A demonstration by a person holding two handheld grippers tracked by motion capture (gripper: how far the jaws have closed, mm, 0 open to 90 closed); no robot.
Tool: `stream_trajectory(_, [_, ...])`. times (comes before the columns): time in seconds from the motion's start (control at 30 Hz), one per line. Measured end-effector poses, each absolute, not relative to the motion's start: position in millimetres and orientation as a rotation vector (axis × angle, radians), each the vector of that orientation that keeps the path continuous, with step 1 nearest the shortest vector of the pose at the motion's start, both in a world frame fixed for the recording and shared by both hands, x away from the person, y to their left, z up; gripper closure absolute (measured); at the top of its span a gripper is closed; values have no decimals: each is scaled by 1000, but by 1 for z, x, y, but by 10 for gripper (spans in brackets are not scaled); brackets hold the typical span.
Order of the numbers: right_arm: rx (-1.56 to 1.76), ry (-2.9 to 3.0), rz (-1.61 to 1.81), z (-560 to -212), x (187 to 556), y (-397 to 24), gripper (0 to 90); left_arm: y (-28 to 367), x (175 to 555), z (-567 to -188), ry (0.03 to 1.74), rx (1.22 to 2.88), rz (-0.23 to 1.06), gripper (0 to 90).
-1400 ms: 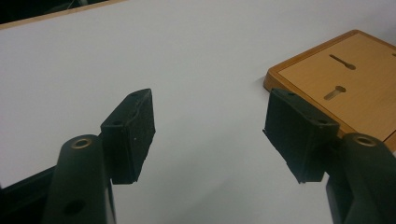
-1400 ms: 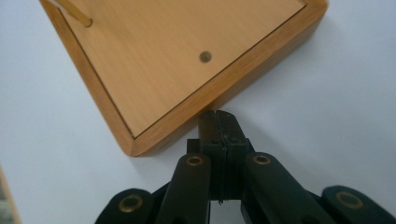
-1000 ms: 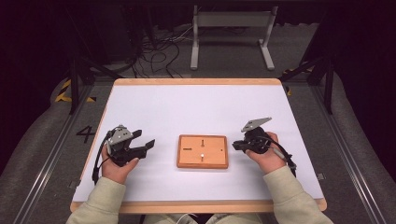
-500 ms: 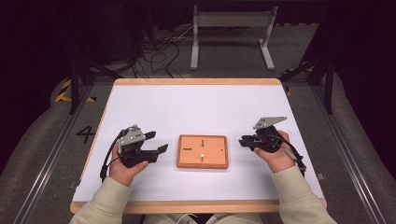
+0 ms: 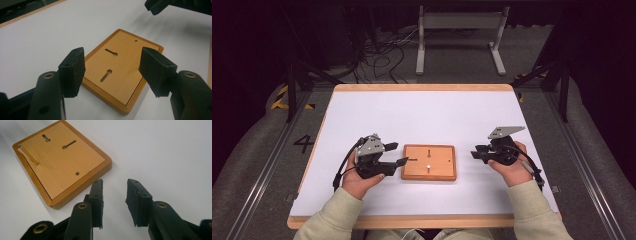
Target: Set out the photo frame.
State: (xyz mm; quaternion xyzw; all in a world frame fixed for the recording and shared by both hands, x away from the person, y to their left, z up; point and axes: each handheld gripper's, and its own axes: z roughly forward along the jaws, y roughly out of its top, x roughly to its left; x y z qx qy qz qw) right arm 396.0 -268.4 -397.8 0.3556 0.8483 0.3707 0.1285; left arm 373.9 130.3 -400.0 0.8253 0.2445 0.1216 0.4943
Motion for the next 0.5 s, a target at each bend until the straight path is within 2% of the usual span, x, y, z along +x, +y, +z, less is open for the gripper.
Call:
stream_trajectory(0.3, [1081,2445,1079,-398,392,-277,644,107,377,-404,510,2019,236,387])
stream_trajectory(0.5, [1089,2443,1078,-398,392,-278,642,99,382,-410,492,2018,122,431])
